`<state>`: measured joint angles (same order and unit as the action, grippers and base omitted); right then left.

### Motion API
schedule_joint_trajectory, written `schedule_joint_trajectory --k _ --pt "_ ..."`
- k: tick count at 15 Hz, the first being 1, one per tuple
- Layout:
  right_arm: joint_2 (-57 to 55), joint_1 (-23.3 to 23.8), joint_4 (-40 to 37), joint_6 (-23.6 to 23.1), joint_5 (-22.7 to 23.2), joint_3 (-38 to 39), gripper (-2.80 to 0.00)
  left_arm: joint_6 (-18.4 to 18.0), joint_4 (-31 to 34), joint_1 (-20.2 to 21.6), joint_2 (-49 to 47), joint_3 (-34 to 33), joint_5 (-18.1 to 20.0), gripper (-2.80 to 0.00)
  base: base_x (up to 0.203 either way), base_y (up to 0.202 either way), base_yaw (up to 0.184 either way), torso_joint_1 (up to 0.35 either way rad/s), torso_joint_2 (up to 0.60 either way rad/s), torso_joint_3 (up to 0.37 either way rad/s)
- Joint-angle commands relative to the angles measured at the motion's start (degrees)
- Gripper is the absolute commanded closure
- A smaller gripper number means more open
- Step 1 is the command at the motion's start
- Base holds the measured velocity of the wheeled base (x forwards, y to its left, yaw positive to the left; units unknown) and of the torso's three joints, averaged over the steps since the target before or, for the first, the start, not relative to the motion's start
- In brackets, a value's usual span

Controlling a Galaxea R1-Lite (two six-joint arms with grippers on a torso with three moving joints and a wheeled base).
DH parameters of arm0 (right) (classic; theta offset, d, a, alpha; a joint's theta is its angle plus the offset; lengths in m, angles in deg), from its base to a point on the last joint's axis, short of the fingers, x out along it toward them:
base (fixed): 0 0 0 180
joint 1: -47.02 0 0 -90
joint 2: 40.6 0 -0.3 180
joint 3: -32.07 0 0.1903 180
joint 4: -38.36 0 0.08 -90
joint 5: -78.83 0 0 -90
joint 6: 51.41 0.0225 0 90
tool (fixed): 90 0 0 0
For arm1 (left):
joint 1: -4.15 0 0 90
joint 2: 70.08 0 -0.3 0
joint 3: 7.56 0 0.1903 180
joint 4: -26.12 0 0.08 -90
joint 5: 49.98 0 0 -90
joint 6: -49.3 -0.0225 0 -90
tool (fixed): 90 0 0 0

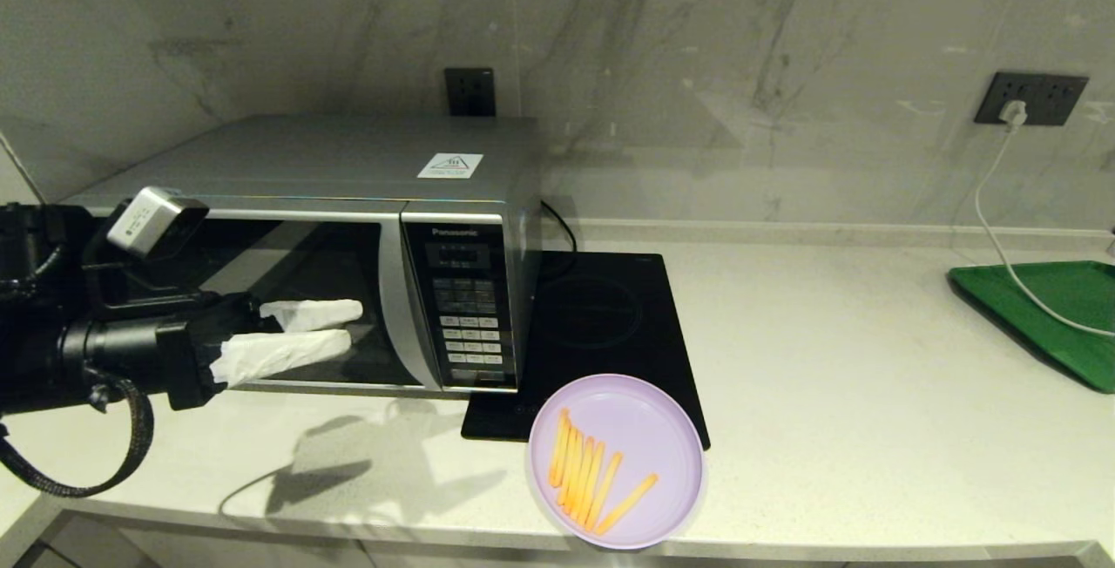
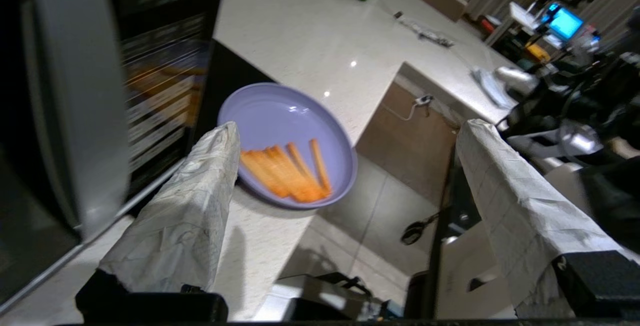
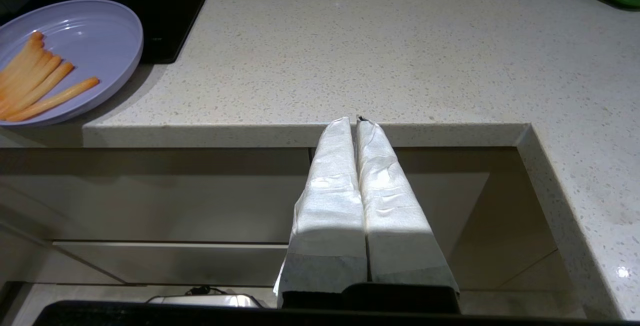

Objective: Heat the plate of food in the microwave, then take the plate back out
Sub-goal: Open the microwave oven

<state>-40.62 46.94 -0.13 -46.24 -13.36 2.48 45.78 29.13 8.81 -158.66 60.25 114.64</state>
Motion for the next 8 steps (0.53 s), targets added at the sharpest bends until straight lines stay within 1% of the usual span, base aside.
schedule_joint_trajectory --k 1,2,4,6,8 --pt "0.0 0.0 -0.1 0.0 0.0 0.0 0.0 -5.5 -0.2 2.0 -7.1 -0.2 0.9 -2.8 0.0 0.0 0.0 0.0 0.0 0.0" --pt "-0.1 0.0 -0.1 0.0 0.0 0.0 0.0 -6.6 -0.3 2.4 -8.6 -0.2 0.8 -2.8 0.0 0.0 0.0 0.0 0.0 0.0" --pt "-0.1 0.0 -0.1 0.0 0.0 0.0 0.0 -7.5 -0.3 2.8 -10.5 -0.2 0.8 -2.8 0.0 0.0 0.0 0.0 0.0 0.0" --pt "-0.1 0.0 -0.1 0.0 0.0 0.0 0.0 -9.4 -0.4 2.8 -11.6 0.0 0.8 -2.8 0.0 0.0 0.0 0.0 0.0 0.0" --pt "0.0 0.0 -0.1 0.0 0.0 0.0 0.0 -10.0 -0.4 2.8 -12.8 0.3 0.7 -2.8 0.0 0.0 0.0 0.0 0.0 0.0"
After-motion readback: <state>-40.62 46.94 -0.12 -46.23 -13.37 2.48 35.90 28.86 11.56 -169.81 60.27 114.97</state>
